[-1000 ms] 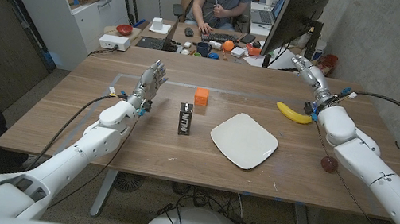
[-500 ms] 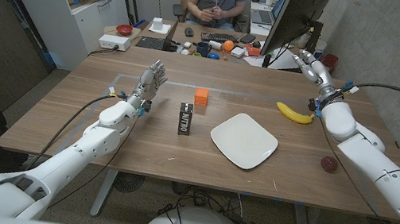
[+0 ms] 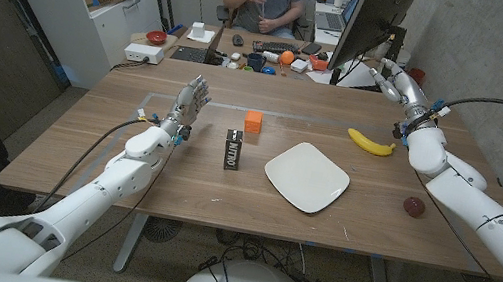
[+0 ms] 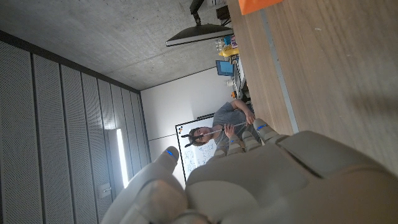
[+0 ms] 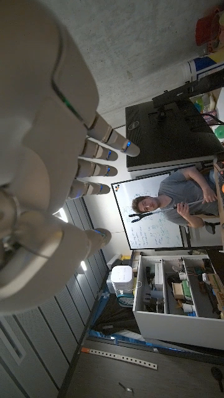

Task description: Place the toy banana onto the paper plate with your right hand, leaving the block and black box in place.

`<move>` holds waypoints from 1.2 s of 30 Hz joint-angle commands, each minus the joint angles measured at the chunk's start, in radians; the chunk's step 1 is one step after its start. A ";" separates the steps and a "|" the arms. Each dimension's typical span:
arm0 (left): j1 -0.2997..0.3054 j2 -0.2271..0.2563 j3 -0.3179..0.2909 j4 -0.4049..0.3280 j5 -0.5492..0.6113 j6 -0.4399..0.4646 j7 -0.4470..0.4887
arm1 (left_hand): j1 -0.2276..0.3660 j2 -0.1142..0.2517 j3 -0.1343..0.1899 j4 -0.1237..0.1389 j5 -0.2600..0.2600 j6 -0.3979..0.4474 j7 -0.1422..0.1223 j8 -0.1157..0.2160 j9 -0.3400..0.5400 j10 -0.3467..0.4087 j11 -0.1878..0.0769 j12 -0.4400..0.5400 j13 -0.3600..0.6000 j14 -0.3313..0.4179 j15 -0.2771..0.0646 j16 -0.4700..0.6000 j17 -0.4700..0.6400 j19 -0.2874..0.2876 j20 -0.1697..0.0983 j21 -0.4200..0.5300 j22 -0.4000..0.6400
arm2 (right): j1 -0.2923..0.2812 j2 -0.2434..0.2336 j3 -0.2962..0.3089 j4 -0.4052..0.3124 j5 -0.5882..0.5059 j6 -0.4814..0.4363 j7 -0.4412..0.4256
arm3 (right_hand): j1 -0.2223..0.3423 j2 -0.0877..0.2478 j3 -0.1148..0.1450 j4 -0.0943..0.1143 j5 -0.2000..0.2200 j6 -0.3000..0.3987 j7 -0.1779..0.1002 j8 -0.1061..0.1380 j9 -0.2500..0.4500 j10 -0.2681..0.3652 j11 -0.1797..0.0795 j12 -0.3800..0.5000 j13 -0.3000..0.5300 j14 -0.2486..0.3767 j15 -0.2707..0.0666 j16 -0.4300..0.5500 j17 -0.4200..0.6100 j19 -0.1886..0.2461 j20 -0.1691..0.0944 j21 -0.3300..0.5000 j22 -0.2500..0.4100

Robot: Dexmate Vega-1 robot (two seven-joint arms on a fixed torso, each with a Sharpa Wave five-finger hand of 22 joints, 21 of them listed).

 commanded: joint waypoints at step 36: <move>-0.005 -0.002 0.003 0.006 -0.002 0.006 -0.007 | 0.007 0.097 -0.005 -0.003 0.006 -0.005 0.005 -0.002 0.005 -0.051 0.003 -0.001 0.002 -0.106 0.005 -0.003 0.004 -0.001 0.004 -0.016 0.004 | 0.068 -0.082 -0.172 -0.114 -0.481 -0.414 0.116 | 0.069 -0.046 0.004 -0.073 -0.023 -0.048 -0.015 -0.024 0.004 -0.022 -0.041 -0.039 0.005 -0.023 -0.022 -0.028 0.000 -0.027 0.049 -0.066 0.005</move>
